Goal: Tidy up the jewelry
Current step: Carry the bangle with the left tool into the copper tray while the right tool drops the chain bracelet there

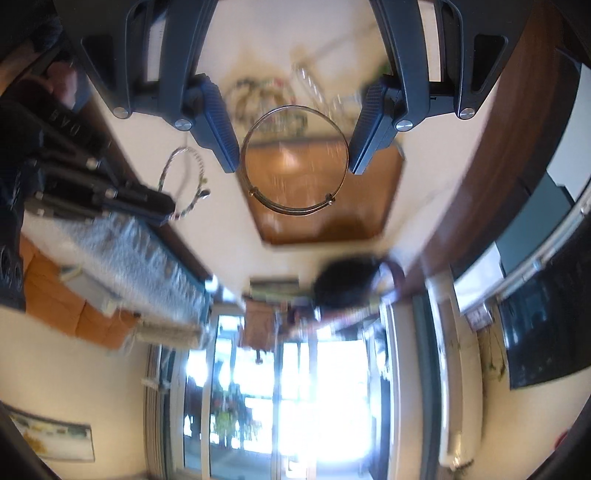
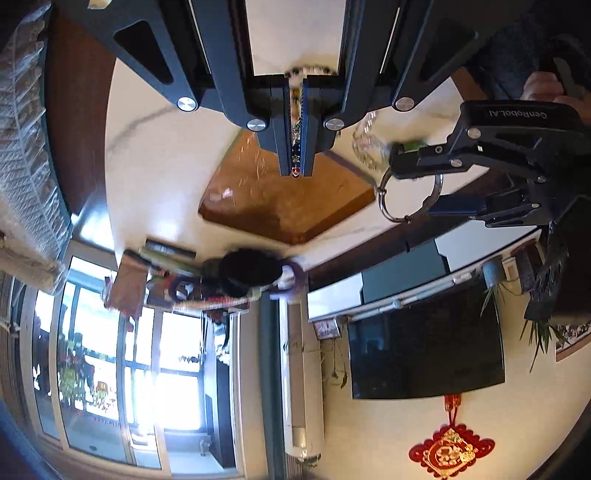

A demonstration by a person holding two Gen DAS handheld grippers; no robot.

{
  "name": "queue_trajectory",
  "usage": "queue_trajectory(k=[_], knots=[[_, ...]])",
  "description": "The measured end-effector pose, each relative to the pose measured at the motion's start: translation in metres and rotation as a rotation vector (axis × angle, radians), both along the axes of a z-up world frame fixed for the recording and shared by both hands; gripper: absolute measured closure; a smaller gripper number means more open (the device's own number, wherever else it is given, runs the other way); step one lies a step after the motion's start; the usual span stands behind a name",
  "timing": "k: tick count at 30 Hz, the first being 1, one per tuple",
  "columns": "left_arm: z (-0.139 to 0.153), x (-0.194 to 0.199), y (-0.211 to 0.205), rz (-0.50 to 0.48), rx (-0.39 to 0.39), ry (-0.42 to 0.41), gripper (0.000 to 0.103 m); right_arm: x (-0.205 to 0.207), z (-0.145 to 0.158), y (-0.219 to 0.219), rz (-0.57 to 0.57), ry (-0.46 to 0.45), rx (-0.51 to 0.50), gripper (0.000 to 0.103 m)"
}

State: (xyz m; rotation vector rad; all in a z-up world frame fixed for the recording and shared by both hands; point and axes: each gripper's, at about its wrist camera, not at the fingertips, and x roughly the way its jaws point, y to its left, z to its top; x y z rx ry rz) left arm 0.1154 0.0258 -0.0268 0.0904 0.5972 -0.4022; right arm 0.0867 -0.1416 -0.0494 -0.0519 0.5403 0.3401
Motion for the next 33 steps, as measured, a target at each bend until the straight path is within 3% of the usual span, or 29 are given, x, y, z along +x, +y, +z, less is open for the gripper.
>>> queue_trajectory(k=[7, 10, 13, 21, 29, 33], knots=[[0.070, 0.010, 0.022, 0.044, -0.105, -0.165, 0.042, 0.008, 0.066, 0.008, 0.046, -0.141, 0.062, 0.099], [0.082, 0.017, 0.033, 0.074, -0.135, -0.225, 0.042, 0.015, 0.083, 0.013, 0.089, -0.167, 0.120, 0.099], [0.079, 0.032, 0.040, 0.109, -0.130, -0.230, 0.042, 0.031, 0.088, 0.022, 0.115, -0.174, 0.151, 0.099], [0.027, 0.082, 0.036, 0.111, -0.082, -0.134, 0.042, 0.072, 0.056, 0.035, 0.122, -0.090, 0.165, 0.099], [-0.049, 0.142, 0.025, 0.104, -0.042, 0.041, 0.042, 0.122, -0.016, 0.029, 0.095, 0.073, 0.117, 0.099], [-0.087, 0.174, 0.016, 0.133, -0.004, 0.190, 0.042, 0.147, -0.052, 0.023, 0.078, 0.156, 0.109, 0.099]])
